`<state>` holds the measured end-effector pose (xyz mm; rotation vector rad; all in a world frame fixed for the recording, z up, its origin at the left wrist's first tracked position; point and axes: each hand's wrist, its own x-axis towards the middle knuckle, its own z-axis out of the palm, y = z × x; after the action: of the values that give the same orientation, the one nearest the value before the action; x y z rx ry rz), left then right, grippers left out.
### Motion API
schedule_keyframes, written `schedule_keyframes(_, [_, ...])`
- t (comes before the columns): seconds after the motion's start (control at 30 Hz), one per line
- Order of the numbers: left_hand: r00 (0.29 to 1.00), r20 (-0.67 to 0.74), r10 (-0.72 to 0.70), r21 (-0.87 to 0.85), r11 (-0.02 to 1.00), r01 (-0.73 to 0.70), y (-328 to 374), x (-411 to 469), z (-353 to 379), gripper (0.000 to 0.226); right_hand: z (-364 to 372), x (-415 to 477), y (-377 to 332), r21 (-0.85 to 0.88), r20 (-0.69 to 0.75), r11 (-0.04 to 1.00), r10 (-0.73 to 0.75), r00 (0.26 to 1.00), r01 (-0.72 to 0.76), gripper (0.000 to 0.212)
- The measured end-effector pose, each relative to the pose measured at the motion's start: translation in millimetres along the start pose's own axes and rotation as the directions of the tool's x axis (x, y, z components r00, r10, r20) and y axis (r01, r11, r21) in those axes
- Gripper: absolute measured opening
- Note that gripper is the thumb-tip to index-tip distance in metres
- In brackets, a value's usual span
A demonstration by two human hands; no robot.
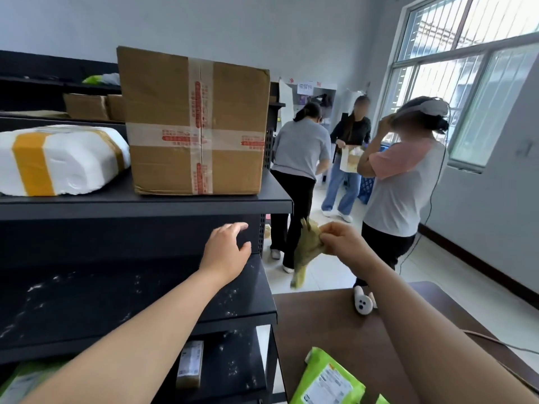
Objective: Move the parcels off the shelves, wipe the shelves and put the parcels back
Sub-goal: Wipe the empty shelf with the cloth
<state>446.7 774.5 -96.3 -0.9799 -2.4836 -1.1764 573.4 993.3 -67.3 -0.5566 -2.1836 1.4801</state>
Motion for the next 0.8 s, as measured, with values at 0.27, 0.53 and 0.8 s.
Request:
schedule_keyframes(0.27, [0.93,0.358,-0.082,-0.124,0.983,0.135,-9.1,-51.2,27.8,0.045,21.6,-33.9,40.8,0.185,0.367,0.936,0.216,0.905,-0.298,0.026])
schedule_keyframes(0.53, [0.883,0.455,-0.115,-0.162,0.965,0.209,-32.1,-70.8,8.1,0.025,83.7,-33.0,52.9,0.102,0.565,0.966,0.142,0.813,-0.24,0.024])
schedule_keyframes(0.8, [0.872,0.411,-0.266,-0.168,0.918,0.359,-69.6,-101.8,-43.6,0.02,159.7,-38.5,34.4,-0.022,0.526,0.997,0.069,0.848,-0.068,0.009])
